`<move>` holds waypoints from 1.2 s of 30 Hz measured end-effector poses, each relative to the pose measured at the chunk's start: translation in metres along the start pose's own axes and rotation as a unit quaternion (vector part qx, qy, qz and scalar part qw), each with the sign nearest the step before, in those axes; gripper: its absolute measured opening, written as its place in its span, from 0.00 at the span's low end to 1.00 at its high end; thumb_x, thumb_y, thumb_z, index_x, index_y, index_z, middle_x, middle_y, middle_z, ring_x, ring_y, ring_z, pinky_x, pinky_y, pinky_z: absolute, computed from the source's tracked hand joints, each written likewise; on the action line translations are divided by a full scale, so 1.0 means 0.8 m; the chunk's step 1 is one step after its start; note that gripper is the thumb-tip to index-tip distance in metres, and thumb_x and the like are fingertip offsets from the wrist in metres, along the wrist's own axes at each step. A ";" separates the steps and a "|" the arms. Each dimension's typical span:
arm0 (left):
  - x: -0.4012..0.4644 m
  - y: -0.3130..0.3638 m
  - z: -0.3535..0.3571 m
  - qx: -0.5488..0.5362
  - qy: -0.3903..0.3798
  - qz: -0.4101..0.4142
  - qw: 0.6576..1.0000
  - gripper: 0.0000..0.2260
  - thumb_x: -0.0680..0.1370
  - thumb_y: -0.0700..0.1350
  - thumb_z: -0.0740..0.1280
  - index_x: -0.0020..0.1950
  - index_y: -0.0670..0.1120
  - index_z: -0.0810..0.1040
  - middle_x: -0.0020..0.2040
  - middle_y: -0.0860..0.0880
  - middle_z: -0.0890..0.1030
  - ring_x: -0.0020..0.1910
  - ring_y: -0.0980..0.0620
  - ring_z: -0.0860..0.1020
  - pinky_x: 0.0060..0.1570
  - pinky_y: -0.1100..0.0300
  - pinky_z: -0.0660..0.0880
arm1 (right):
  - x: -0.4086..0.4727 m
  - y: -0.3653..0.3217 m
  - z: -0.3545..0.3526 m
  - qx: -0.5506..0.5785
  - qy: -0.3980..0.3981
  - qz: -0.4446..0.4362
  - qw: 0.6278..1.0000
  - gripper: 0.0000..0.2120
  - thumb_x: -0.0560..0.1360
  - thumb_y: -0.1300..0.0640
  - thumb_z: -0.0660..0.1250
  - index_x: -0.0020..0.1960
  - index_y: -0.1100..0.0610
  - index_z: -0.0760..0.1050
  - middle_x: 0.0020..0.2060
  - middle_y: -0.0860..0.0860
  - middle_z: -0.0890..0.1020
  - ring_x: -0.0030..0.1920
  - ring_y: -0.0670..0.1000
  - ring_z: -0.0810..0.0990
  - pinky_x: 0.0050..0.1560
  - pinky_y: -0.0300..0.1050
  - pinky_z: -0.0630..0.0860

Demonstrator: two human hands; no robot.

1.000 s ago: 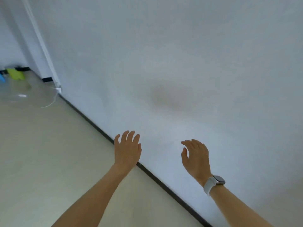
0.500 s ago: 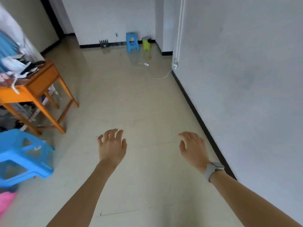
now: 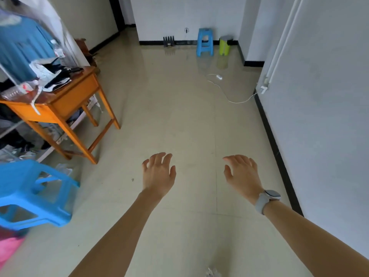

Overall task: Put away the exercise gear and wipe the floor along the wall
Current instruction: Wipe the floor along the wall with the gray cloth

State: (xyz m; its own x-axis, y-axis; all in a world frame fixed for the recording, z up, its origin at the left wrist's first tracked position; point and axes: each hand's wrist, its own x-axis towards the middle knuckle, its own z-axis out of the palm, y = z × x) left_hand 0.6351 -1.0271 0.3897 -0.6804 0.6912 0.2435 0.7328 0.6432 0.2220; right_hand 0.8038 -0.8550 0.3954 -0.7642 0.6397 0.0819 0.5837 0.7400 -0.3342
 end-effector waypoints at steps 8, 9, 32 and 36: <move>0.219 -0.053 0.055 -0.017 -0.051 -0.096 0.994 0.18 0.77 0.48 0.61 0.67 0.47 0.70 0.66 0.46 0.73 0.67 0.45 0.69 0.65 0.48 0.63 | 0.278 -0.035 0.040 -0.009 -0.095 -0.050 0.994 0.19 0.79 0.53 0.53 0.69 0.51 0.65 0.69 0.48 0.68 0.71 0.51 0.60 0.73 0.56 0.51; 0.246 -0.070 0.065 -0.012 -0.063 -0.109 0.992 0.19 0.78 0.49 0.60 0.69 0.48 0.68 0.68 0.47 0.70 0.68 0.46 0.67 0.66 0.49 0.61 | 0.312 -0.039 0.049 -0.009 -0.101 -0.055 0.993 0.19 0.79 0.53 0.53 0.69 0.51 0.64 0.69 0.48 0.67 0.71 0.51 0.60 0.73 0.57 0.51; 1.127 -0.244 0.266 0.009 -0.155 -0.039 0.987 0.21 0.80 0.52 0.55 0.72 0.50 0.62 0.71 0.50 0.64 0.70 0.48 0.62 0.68 0.51 0.58 | 1.177 -0.024 0.145 -0.030 -0.094 0.034 0.995 0.20 0.78 0.52 0.54 0.70 0.51 0.63 0.69 0.48 0.68 0.71 0.52 0.62 0.72 0.56 0.56; 1.328 -0.247 0.277 0.013 -0.118 -0.046 0.992 0.21 0.79 0.52 0.56 0.72 0.49 0.62 0.71 0.48 0.65 0.71 0.47 0.62 0.68 0.50 0.58 | 1.368 -0.009 0.131 -0.042 -0.071 0.026 0.996 0.21 0.78 0.51 0.54 0.70 0.51 0.62 0.70 0.49 0.67 0.71 0.52 0.61 0.72 0.56 0.56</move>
State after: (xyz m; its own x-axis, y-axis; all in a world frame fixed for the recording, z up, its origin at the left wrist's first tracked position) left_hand -0.2337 -0.3467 0.3950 -0.7285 0.6850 -0.0041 0.6696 0.7133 0.2070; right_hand -0.0656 -0.1821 0.3895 -0.7606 0.6454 -0.0697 0.6392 0.7259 -0.2538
